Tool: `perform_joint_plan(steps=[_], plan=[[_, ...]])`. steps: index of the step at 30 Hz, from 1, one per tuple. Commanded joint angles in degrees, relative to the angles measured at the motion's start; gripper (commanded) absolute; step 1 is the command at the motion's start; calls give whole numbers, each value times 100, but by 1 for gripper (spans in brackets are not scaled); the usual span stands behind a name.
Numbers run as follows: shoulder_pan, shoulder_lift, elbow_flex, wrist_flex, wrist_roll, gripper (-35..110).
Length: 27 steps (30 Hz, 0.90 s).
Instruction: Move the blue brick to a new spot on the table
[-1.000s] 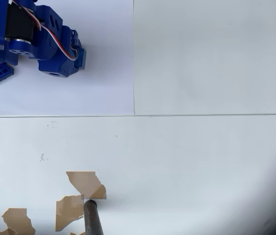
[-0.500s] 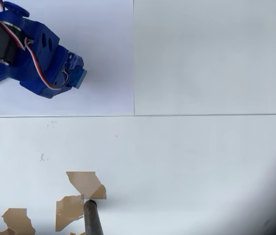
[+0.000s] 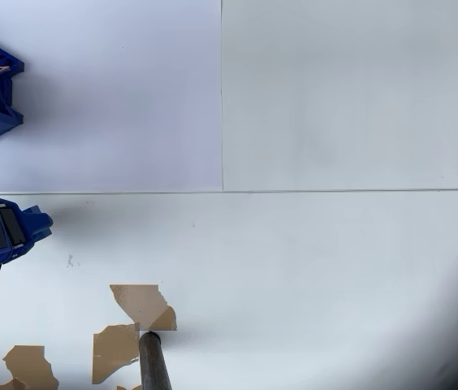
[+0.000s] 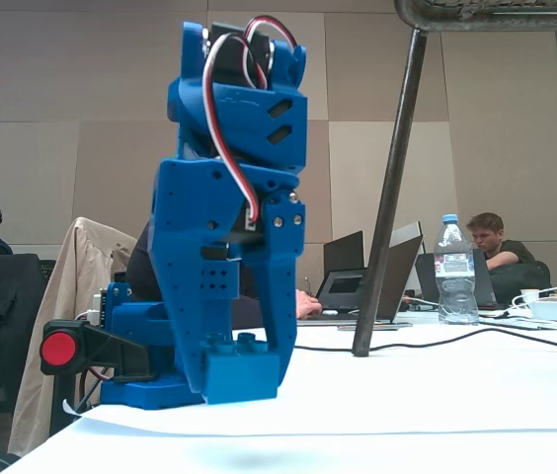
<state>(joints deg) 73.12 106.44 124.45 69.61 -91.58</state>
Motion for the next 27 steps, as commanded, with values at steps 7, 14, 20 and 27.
perform_joint_plan(steps=[7,14,20,27], plan=[[817,-1125,-914,-747,-70,11],[888,-1494,-967,-1134,-79,20],[861,-809,-1151,-334,-132,34],[-510,1345,-457,1107,26,28]])
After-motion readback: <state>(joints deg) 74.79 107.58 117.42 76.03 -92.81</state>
